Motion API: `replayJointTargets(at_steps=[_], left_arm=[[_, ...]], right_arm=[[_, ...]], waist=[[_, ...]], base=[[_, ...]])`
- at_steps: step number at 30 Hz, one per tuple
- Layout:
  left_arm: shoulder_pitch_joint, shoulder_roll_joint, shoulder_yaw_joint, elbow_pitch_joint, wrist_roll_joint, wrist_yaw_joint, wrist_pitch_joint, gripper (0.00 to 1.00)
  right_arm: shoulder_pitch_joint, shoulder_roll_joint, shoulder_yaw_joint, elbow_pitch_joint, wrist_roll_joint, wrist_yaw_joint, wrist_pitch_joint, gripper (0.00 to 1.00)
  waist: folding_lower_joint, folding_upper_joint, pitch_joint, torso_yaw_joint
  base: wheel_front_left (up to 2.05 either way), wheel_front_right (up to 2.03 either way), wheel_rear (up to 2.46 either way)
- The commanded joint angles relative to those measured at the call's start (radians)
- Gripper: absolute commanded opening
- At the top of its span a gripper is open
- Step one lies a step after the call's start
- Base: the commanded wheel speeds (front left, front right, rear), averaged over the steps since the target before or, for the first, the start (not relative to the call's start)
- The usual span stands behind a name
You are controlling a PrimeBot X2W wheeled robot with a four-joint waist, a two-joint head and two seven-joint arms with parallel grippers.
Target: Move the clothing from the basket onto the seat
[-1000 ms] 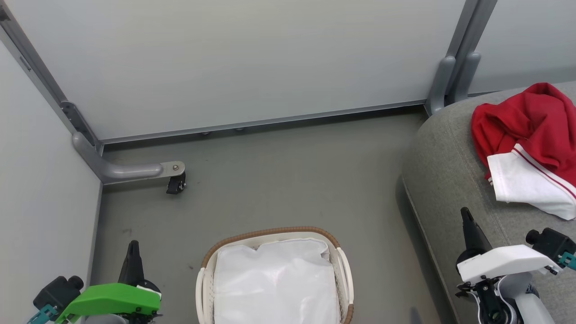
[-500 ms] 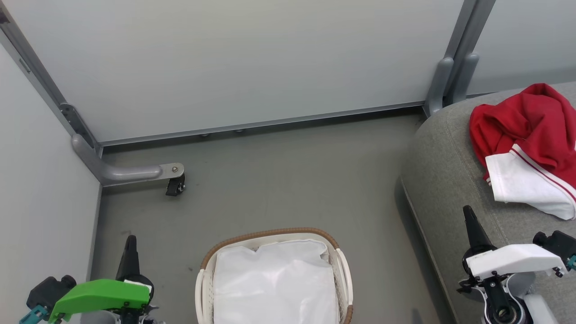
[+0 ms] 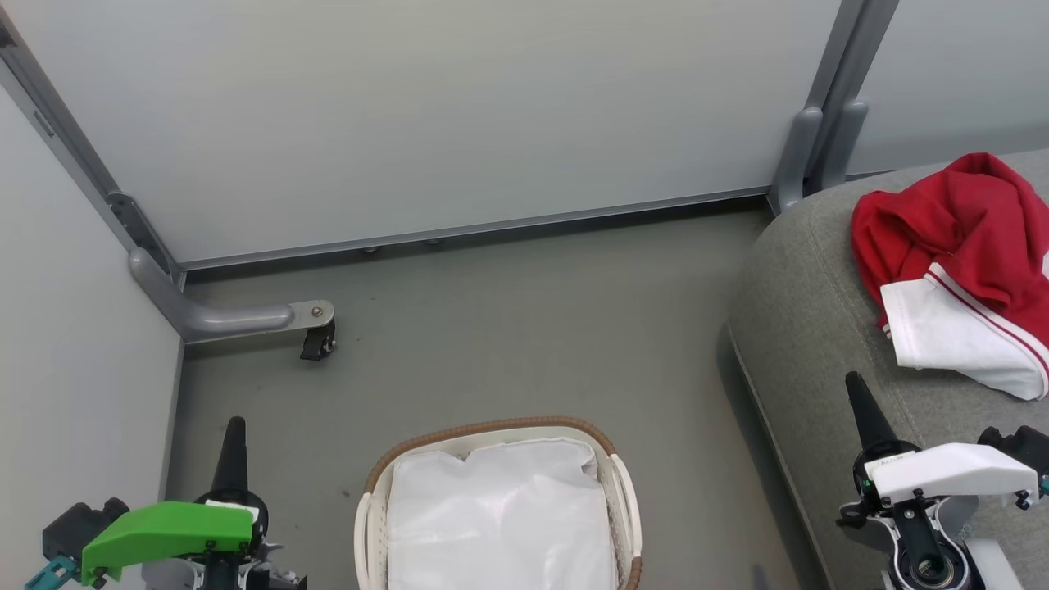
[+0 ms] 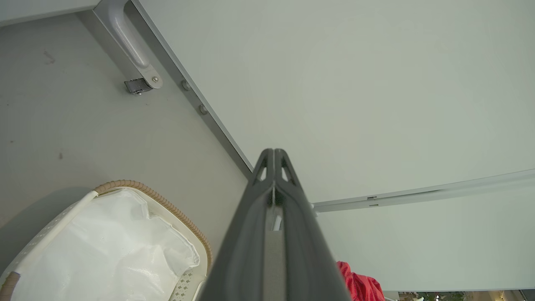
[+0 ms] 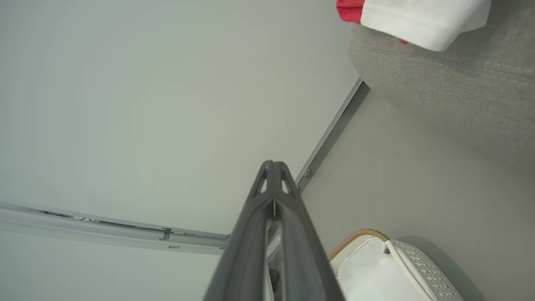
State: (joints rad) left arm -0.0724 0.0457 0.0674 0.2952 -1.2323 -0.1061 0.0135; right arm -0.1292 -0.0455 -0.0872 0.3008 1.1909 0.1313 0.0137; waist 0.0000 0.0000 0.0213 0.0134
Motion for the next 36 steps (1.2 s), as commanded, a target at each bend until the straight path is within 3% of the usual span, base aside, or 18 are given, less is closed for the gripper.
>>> replayJointTargets(at_steps=[1, 36], left_arm=[[-0.024, 0.005, 0.008, -0.013, -0.025, -0.007, 0.006, 0.00], [-0.040, 0.007, 0.040, -0.044, -0.302, -0.023, 0.082, 0.00]], right_arm=[[0.008, -0.006, -0.005, -0.014, 0.030, -0.001, 0.007, 0.00], [0.021, -0.007, -0.023, -0.049, 0.334, -0.001, 0.083, 0.00]], waist=[[0.0000, 0.0000, -0.001, 0.000], [0.0000, 0.0000, -0.013, -0.010]], base=[[0.00, 0.00, 0.00], [0.00, 0.00, 0.00]])
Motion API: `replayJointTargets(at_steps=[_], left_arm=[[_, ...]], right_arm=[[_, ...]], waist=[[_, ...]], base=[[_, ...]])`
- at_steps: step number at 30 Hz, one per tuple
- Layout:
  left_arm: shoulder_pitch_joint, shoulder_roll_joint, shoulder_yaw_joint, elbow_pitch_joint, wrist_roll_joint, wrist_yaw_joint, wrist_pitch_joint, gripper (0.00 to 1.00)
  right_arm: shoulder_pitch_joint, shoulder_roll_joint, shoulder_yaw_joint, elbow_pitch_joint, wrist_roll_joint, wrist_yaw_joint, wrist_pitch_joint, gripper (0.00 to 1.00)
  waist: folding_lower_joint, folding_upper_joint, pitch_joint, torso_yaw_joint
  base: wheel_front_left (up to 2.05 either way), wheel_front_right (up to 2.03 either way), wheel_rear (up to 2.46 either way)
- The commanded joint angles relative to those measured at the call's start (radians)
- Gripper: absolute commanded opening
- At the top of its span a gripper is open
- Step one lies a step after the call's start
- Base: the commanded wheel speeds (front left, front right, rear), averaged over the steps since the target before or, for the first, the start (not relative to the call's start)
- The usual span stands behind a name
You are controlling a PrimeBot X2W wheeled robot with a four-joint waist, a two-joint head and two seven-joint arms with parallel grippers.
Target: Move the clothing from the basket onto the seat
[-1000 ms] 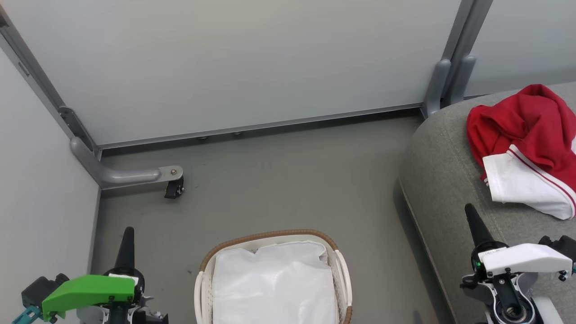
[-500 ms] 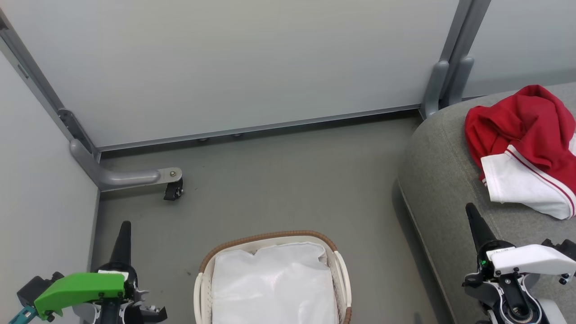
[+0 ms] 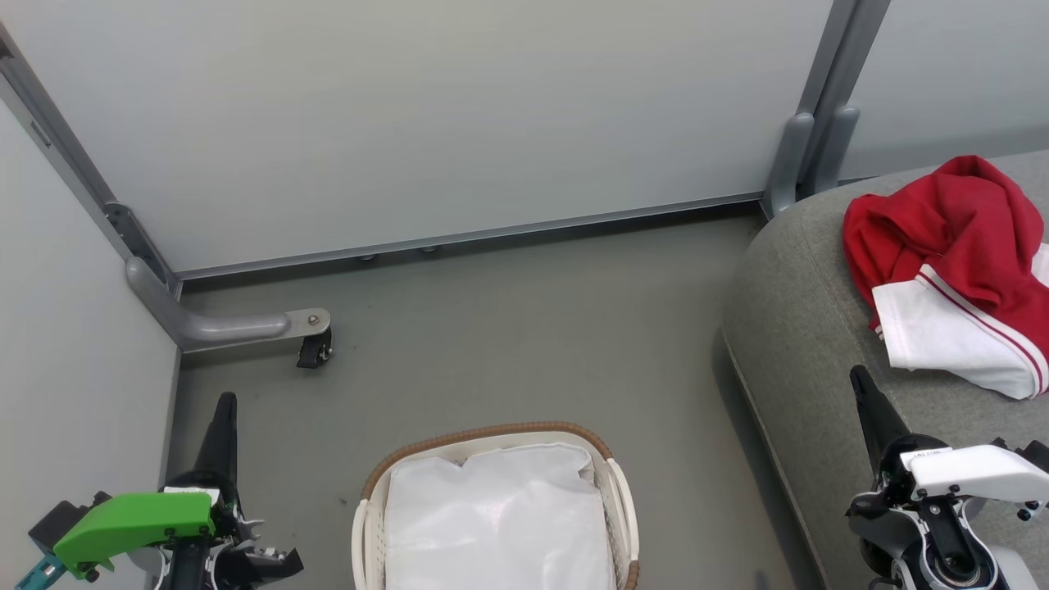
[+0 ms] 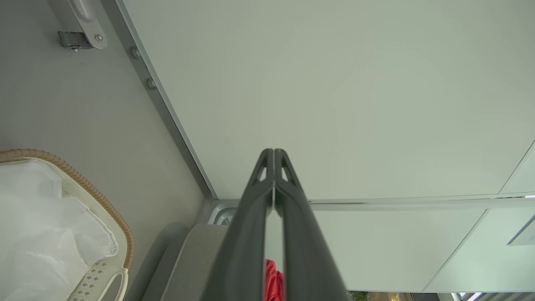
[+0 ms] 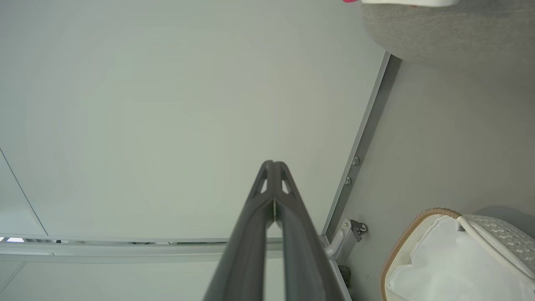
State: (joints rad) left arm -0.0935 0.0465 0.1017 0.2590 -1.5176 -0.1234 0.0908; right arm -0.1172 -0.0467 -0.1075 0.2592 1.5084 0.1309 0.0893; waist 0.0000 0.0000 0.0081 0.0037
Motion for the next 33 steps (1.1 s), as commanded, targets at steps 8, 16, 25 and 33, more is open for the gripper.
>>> replayJointTargets(at_steps=[8, 16, 25, 33], left_arm=[[-0.022, 0.006, 0.012, -0.014, -0.069, -0.009, 0.018, 0.00], [-0.021, 0.007, 0.015, -0.015, -0.097, -0.010, 0.027, 0.00], [-0.020, 0.007, 0.015, -0.015, -0.097, -0.010, 0.027, 0.00], [-0.020, 0.007, 0.015, -0.015, -0.097, -0.010, 0.027, 0.00]], right_arm=[[0.012, -0.006, -0.007, -0.014, 0.075, 0.000, 0.020, 0.00], [0.014, -0.006, -0.009, -0.017, 0.106, 0.000, 0.029, 0.00], [0.014, -0.006, -0.009, -0.017, 0.106, 0.000, 0.029, 0.00], [0.014, -0.006, -0.008, -0.017, 0.106, 0.000, 0.029, 0.00]], waist=[[0.0000, 0.0000, -0.003, -0.002], [0.0000, 0.0000, -0.005, -0.004], [0.0000, 0.0000, -0.005, -0.004], [0.0000, 0.0000, -0.005, -0.004]], base=[[0.00, 0.00, 0.00], [0.00, 0.00, 0.00], [0.00, 0.00, 0.00], [0.00, 0.00, 0.00]])
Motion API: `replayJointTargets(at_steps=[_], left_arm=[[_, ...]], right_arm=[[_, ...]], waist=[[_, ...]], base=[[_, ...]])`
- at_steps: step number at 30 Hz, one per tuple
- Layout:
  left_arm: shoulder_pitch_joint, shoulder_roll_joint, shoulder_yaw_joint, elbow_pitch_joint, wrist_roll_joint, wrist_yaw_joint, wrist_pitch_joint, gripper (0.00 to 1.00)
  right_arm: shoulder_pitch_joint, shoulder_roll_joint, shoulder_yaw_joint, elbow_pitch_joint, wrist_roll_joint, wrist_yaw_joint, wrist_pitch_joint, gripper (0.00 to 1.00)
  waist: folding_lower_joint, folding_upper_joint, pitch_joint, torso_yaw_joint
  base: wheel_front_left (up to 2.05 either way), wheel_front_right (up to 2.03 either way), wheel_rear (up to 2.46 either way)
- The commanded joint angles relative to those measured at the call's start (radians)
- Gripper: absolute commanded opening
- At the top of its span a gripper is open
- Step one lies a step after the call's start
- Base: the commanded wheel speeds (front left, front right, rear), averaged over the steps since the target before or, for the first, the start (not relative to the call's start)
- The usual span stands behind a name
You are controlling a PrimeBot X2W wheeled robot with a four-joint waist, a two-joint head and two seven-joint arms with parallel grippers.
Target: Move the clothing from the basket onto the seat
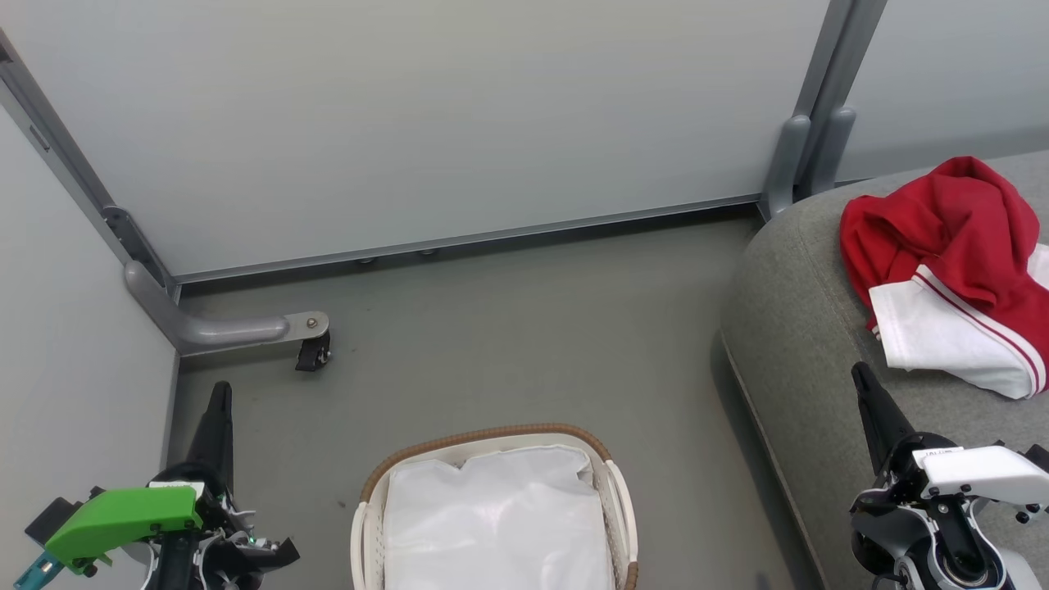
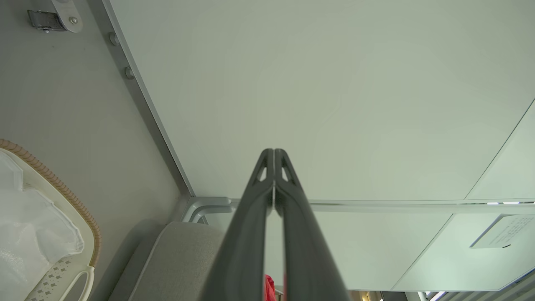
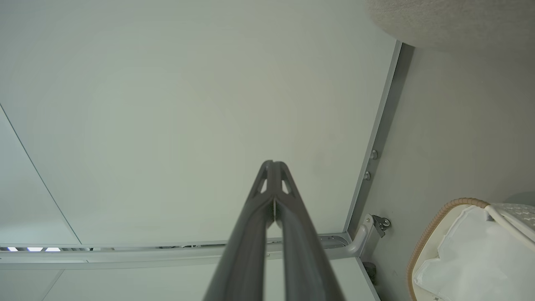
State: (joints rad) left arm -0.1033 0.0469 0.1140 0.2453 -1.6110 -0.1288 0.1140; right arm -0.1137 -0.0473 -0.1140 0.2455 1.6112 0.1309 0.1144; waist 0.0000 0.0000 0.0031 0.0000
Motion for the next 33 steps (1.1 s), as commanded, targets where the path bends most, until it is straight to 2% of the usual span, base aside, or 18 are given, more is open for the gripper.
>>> replayJointTargets(at_steps=[1, 33], left_arm=[[-0.011, 0.006, 0.002, -0.002, -0.004, -0.005, 0.004, 0.00], [-0.011, 0.006, 0.002, -0.002, -0.004, -0.005, 0.004, 0.00]], right_arm=[[0.011, -0.006, -0.002, -0.003, 0.003, 0.000, 0.004, 0.00], [0.011, -0.006, -0.002, -0.003, 0.003, 0.000, 0.003, 0.00]], waist=[[0.0000, 0.0000, 0.000, 0.000], [0.0000, 0.0000, 0.000, 0.000]], base=[[0.00, 0.00, 0.00], [0.00, 0.00, 0.00]])
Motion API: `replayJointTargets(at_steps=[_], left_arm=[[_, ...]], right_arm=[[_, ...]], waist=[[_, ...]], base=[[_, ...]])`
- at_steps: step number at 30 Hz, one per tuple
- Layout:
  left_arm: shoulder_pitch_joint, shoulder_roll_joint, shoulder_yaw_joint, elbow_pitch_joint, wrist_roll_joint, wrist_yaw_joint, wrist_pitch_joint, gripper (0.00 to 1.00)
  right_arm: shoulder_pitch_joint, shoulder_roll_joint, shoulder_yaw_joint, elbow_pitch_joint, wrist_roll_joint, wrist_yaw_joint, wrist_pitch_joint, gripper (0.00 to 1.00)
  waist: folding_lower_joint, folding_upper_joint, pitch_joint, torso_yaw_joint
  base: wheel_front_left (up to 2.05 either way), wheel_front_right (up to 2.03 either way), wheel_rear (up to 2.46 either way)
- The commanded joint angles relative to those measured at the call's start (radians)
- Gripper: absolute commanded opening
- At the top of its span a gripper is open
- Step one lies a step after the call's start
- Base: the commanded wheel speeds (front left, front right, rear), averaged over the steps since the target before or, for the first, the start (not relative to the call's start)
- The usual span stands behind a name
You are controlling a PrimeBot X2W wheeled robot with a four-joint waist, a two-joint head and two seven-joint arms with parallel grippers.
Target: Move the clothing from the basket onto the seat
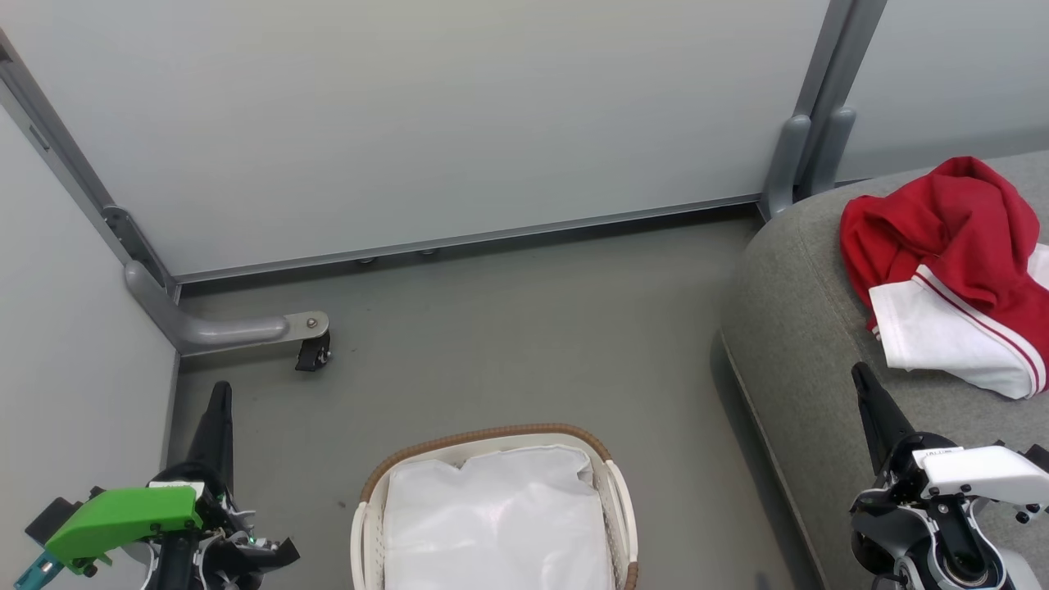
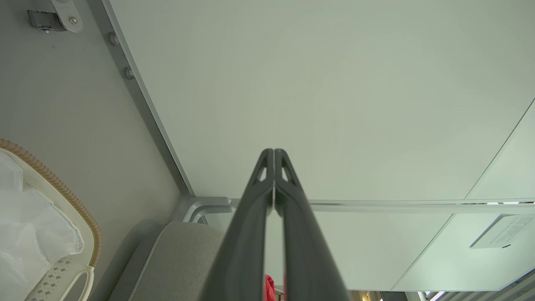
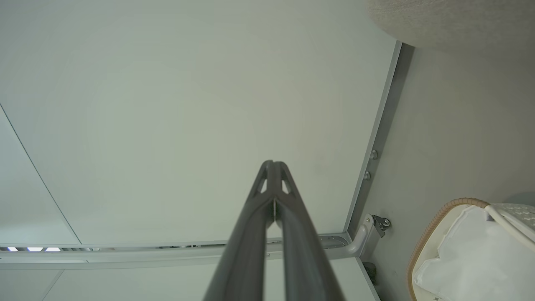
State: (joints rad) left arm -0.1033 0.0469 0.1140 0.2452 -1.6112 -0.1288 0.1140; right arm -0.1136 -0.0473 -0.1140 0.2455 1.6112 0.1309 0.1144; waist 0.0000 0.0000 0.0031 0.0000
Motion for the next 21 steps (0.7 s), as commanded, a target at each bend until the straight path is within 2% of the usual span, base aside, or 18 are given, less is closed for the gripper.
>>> replayJointTargets(at_steps=[1, 21], left_arm=[[-0.011, 0.006, 0.002, -0.002, -0.003, -0.005, 0.004, 0.00], [-0.011, 0.006, 0.002, -0.002, -0.003, -0.005, 0.004, 0.00]], right_arm=[[0.010, -0.006, -0.002, -0.003, 0.003, 0.000, 0.003, 0.00], [0.010, -0.006, -0.002, -0.003, 0.003, 0.000, 0.003, 0.00]], waist=[[0.0000, 0.0000, 0.000, 0.000], [0.0000, 0.0000, 0.000, 0.000]], base=[[0.00, 0.00, 0.00], [0.00, 0.00, 0.00]])
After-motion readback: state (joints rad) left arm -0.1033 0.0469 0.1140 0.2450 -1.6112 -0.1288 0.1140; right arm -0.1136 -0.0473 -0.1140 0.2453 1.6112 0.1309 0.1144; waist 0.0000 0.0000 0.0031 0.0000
